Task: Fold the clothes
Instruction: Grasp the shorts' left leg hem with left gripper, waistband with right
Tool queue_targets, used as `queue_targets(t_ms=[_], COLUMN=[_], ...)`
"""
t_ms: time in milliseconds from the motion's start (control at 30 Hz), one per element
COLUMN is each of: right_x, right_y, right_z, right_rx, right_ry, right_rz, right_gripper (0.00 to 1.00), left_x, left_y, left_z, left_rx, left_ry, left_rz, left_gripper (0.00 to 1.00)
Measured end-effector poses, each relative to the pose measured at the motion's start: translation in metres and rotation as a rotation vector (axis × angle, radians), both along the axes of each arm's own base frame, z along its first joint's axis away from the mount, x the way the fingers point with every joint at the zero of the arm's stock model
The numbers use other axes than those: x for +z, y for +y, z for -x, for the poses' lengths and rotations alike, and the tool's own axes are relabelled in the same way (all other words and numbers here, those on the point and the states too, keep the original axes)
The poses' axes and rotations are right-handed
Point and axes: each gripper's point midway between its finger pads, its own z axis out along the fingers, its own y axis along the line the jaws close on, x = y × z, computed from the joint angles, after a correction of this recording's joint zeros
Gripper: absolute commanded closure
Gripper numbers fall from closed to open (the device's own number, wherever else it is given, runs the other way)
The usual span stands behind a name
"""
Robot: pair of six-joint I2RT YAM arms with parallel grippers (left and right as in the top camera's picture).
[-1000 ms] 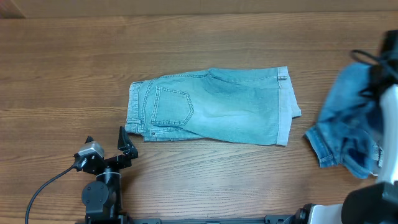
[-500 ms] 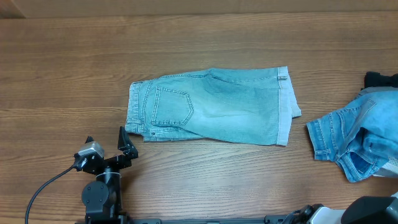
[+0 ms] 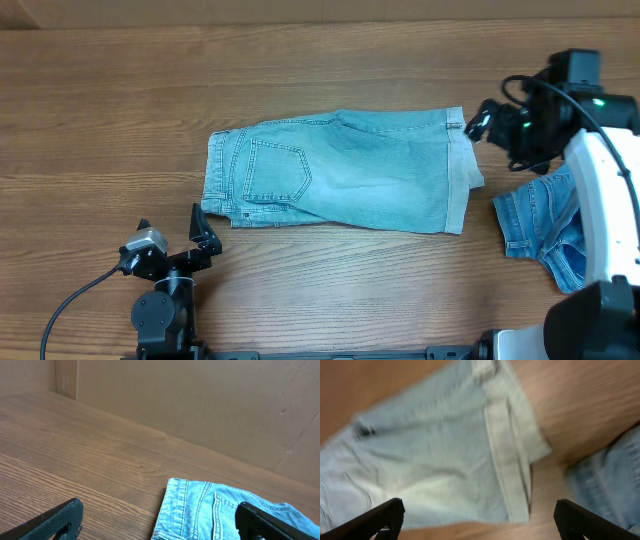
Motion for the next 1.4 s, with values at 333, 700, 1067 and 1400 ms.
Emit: queue_targets(t_ms=[333, 700, 1067, 1400], right_x=[-0.033, -0.012, -0.091, -0.118], right_y=[0.016, 0.017, 0.046, 0.019], right_z=[0.042, 0.087, 0.084, 0.054], right_rx=[-0.103, -0.113, -0.066, -0.095], right_ry=[0.258, 0.314, 0.277, 0.141], right_rz=[-0.035, -0.003, -0.066, -0.035], right_gripper=[0.00, 0.00, 0.00, 0.00], left_x=[0.000, 0.048, 0.091, 0.030], left_y=[0.000, -0.034, -0.103, -0.148], left_z=[0.000, -0.002, -0.027, -0.049], left_rx=[0.000, -0.200, -0.646, -0.852], left_ry=[0.000, -0.198, 0.171, 0.421], left_rz=[0.000, 0.055, -0.027, 0.010], left_gripper=[0.00, 0.00, 0.00, 0.00])
